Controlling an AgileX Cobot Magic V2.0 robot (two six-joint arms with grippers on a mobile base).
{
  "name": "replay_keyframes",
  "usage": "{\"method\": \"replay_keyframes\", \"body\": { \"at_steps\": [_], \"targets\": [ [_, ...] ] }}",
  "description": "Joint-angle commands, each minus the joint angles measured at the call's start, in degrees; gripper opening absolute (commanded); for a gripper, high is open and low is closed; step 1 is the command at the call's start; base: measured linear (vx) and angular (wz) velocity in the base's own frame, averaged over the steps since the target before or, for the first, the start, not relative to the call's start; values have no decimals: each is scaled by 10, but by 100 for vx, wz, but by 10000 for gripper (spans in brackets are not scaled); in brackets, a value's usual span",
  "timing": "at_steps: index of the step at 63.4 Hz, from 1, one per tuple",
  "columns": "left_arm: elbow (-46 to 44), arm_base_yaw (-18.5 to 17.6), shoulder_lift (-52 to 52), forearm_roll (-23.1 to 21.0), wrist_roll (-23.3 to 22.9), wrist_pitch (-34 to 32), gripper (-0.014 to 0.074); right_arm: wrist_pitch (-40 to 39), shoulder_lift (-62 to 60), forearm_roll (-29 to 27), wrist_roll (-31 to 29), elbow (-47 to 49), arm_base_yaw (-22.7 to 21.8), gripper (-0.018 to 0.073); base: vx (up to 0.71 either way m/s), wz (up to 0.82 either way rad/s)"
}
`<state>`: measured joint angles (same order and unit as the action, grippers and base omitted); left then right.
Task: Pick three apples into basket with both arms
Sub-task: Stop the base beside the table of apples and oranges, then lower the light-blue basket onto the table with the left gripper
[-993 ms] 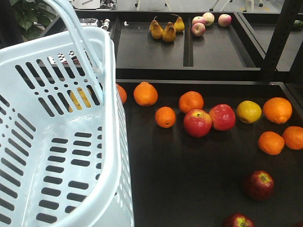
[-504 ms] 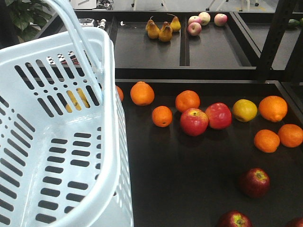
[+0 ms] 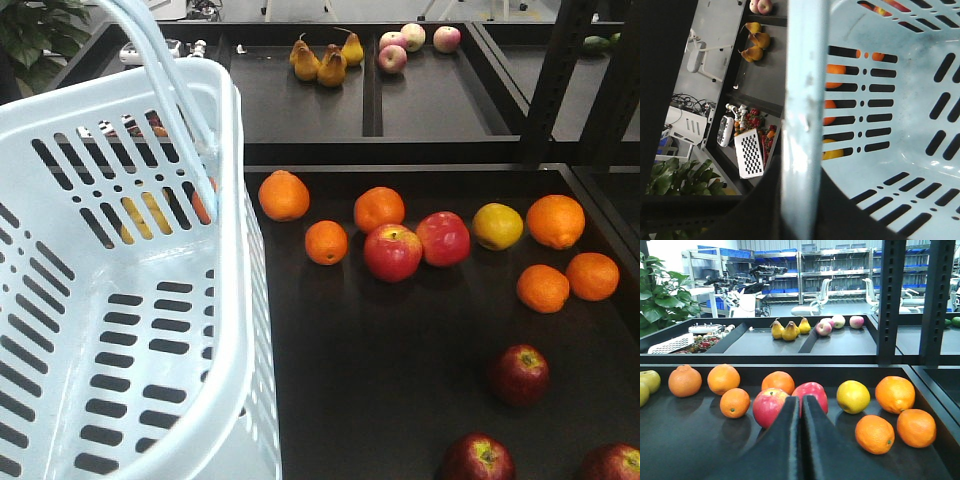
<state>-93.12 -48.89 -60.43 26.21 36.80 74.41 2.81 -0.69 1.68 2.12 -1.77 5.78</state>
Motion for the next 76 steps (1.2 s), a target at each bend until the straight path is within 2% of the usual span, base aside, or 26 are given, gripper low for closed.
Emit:
{"method": "replay_keyframes", "body": {
  "at_steps": [1,45,61,70,76],
  "targets": [
    [-16,-1,8,15,-12,-31,-6,-42,-1,1,-5,-6,2,-9,-2,-6],
    [-16,-1,8,15,-12,-31,-6,-42,-1,1,-5,-6,2,-9,0,-1],
    [-14,-1,4,-14,-12,-34,-6,-42,-1,1,-5,-6,2,-9,0,0],
    [-2,-1,-15,-9,-12,-32,-6,-42,-1,1,-5,-6,2,-9,0,0],
    [40,-1,-27,12,-19,-53,-6,-42,-1,1,-5,-6,2,-9,0,0]
  ]
}}
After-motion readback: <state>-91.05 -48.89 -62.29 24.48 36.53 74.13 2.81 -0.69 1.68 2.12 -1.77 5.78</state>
